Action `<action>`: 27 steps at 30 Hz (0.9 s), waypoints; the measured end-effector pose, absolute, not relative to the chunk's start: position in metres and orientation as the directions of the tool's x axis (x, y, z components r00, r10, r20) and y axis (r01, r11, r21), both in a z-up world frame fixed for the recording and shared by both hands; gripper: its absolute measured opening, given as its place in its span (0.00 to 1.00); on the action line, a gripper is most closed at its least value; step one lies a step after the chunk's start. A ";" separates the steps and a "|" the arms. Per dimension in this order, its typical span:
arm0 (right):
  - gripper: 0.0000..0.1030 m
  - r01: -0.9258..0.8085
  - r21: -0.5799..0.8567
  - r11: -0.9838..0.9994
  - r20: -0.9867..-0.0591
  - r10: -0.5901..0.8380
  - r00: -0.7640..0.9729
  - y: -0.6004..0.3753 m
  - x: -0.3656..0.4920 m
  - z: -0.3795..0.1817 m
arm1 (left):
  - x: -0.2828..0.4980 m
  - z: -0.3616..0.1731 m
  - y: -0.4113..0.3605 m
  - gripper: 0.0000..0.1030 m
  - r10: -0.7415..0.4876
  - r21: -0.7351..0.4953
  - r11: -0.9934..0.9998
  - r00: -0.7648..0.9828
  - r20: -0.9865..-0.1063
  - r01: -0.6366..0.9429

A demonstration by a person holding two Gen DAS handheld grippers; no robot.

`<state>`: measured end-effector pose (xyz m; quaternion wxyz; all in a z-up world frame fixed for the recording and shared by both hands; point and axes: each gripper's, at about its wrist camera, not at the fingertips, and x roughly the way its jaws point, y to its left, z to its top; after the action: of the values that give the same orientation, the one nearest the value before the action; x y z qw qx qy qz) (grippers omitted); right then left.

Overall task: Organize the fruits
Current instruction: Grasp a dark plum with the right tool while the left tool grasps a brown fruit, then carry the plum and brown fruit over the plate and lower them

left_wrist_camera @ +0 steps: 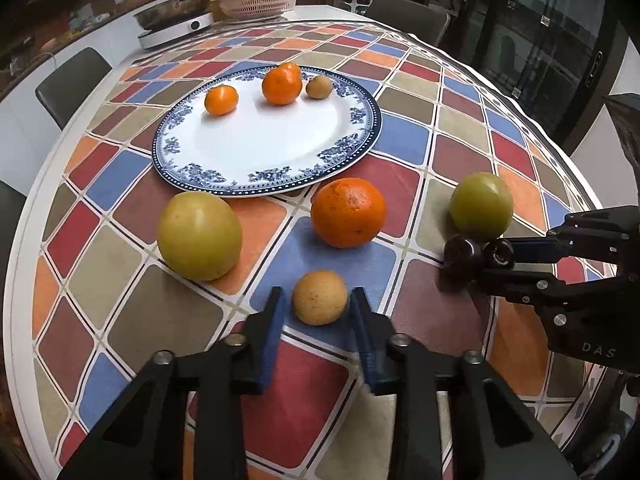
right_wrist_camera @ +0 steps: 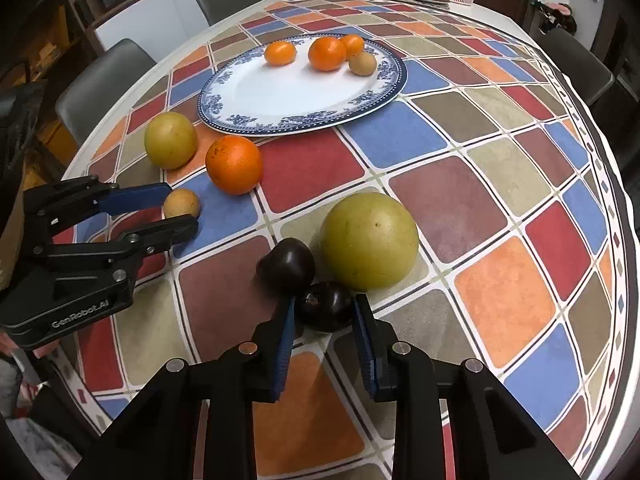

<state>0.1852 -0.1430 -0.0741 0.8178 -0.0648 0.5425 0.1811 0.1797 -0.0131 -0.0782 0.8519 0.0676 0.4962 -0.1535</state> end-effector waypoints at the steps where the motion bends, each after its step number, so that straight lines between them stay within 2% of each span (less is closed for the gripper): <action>1: 0.28 -0.366 0.090 0.926 -0.911 0.225 0.347 -0.143 0.184 -0.074 | 0.179 -0.078 -0.013 0.28 -0.196 -0.041 0.945 0.462 -0.865 0.325; 12: 0.28 -0.353 0.116 0.928 -0.896 0.251 0.365 -0.150 0.175 -0.064 | 0.164 -0.054 -0.016 0.28 -0.216 -0.050 0.945 0.502 -0.838 0.323; 27: 0.28 -0.438 0.134 0.889 -0.804 0.356 0.476 -0.142 0.173 -0.016 | 0.156 -0.004 -0.012 0.28 -0.230 -0.039 0.949 0.601 -0.766 0.314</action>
<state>0.1733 -0.1417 -0.0156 0.8580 -0.0449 0.4565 0.2313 0.1561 -0.0116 -0.0042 0.8933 0.0499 0.4200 -0.1522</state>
